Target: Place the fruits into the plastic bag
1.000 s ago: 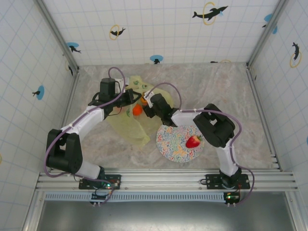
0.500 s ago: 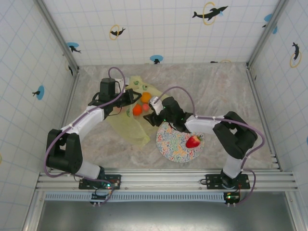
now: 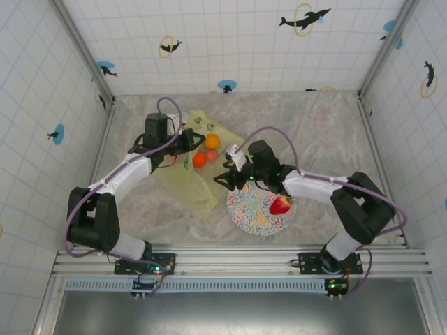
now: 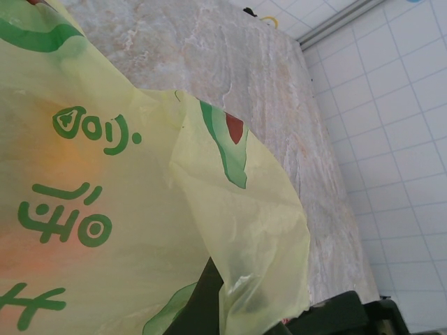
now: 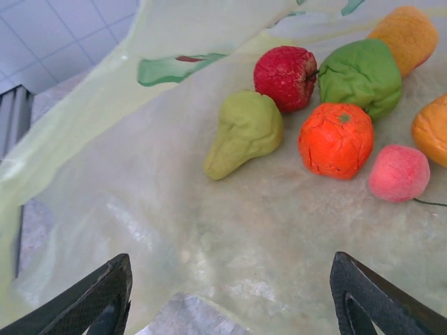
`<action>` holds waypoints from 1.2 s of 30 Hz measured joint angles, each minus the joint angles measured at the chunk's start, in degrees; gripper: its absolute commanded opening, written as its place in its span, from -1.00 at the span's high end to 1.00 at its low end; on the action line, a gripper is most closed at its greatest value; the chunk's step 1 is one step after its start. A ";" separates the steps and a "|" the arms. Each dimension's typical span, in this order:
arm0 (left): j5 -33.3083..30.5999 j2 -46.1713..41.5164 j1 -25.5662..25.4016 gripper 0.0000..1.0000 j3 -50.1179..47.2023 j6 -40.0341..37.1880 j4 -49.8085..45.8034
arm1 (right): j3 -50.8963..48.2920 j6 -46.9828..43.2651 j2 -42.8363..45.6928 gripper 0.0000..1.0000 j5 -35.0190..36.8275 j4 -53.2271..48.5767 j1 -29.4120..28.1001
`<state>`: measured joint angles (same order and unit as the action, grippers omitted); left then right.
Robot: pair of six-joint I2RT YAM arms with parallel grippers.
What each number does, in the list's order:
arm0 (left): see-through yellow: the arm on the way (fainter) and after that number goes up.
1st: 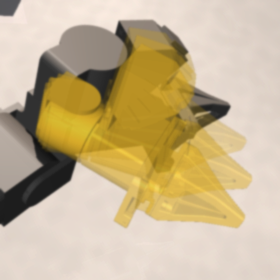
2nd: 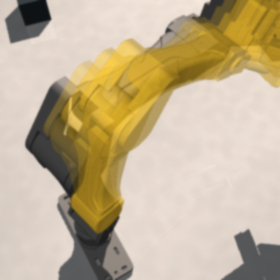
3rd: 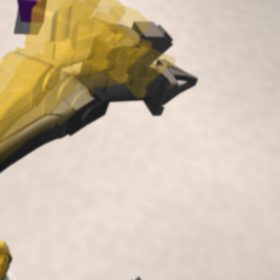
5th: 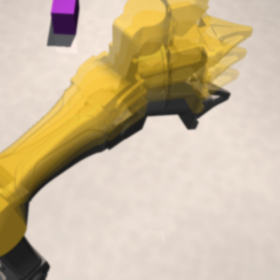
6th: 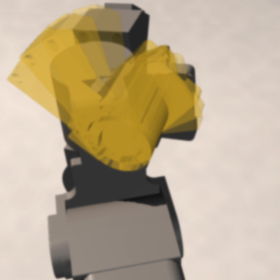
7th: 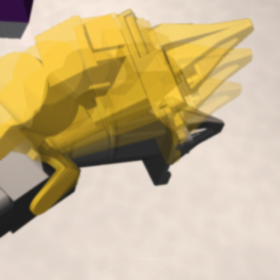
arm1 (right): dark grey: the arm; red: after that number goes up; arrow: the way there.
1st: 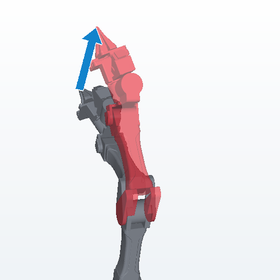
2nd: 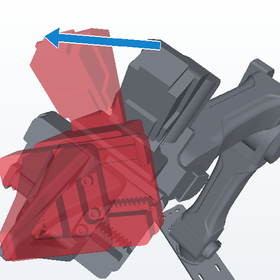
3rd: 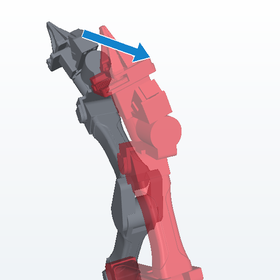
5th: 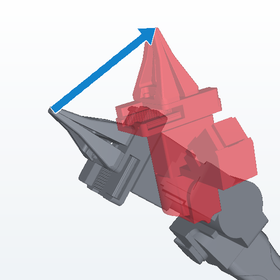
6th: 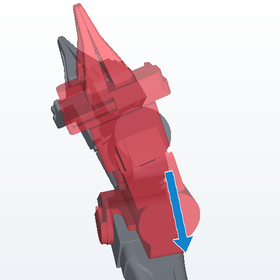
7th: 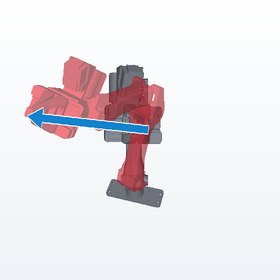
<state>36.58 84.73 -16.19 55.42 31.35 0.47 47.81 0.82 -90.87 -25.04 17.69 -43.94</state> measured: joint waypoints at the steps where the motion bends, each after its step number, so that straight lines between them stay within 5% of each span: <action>1: 0.00 0.00 0.00 1.00 0.00 0.00 0.00 | -0.46 0.11 1.14 -0.55 -0.35 -0.76 0.15; 5: -0.04 0.00 0.00 1.00 0.00 0.00 0.00 | -3.63 2.01 7.58 -0.60 0.35 -4.85 0.59; 15: -2.56 -0.48 -1.22 1.00 0.00 -1.07 -0.48 | -4.35 11.74 19.91 -0.78 16.48 -26.51 3.48; 27: -6.29 -1.38 -5.31 1.00 0.00 -4.46 -1.79 | -4.11 20.72 23.85 -0.83 24.81 -50.12 7.26; 36: -7.82 -1.38 -5.31 1.00 0.00 -4.52 -1.77 | -9.97 27.71 29.81 -0.88 25.03 -53.55 7.82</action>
<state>28.75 83.35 -21.50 55.42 26.83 -1.30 37.85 28.53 -61.06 -0.01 -35.86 -36.12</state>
